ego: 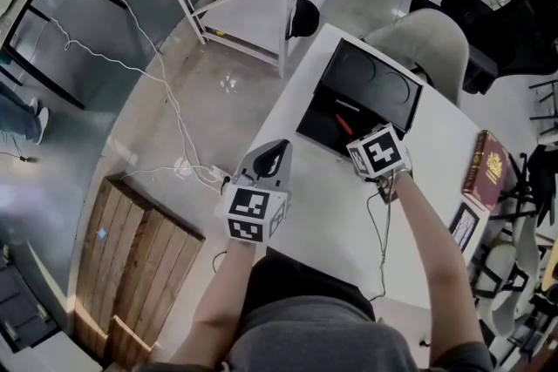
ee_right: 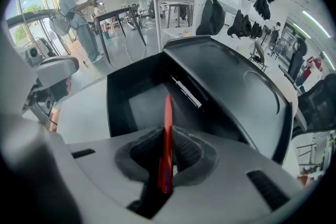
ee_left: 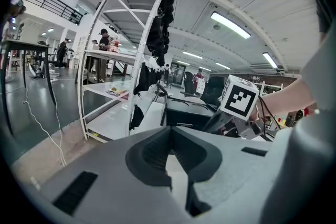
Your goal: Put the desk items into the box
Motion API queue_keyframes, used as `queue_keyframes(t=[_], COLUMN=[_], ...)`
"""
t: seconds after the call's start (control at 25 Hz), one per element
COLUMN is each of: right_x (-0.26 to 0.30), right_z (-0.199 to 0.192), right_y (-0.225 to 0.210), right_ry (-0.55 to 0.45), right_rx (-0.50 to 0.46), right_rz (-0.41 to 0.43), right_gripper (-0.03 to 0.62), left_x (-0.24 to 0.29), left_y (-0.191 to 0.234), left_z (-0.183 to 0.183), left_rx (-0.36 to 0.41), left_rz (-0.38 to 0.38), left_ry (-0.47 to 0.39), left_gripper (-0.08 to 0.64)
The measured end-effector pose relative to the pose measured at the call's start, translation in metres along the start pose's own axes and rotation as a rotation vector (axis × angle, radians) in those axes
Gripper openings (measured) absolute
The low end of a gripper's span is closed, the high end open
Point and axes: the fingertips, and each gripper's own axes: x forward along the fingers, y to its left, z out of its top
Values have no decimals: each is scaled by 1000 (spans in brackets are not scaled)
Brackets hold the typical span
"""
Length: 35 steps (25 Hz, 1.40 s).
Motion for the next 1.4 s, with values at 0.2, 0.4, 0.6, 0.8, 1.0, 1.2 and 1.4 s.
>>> queue_keyframes(t=[0.2, 0.4, 0.6, 0.8, 1.0, 1.2, 1.4], right_x=[1, 1, 2, 1, -9, -27, -53], right_z=[0, 1, 0, 1, 6, 13, 22], right_y=[-1, -1, -2, -2, -4, -6, -7], right_ry=[-5, -6, 2, -16, -67, -147, -258], right_rx=[21, 29, 28, 43, 72, 93, 163], right_rz=[4, 5, -5, -8, -9, -15, -8], right_gripper=[54, 55, 58, 67, 87, 91, 83], left_x=[0, 0, 1, 0, 0, 2, 1], left_y=[0, 1, 0, 0, 0, -6, -11], left_z=[-2, -3, -1, -2, -2, -1, 4], left_rx=[-2, -1, 3, 3, 4, 14, 29], left_rz=[0, -1, -2, 1, 1, -6, -7], left_ry=[3, 9, 11, 13, 13, 12, 3], left_gripper=[6, 6, 6, 6, 6, 6, 6])
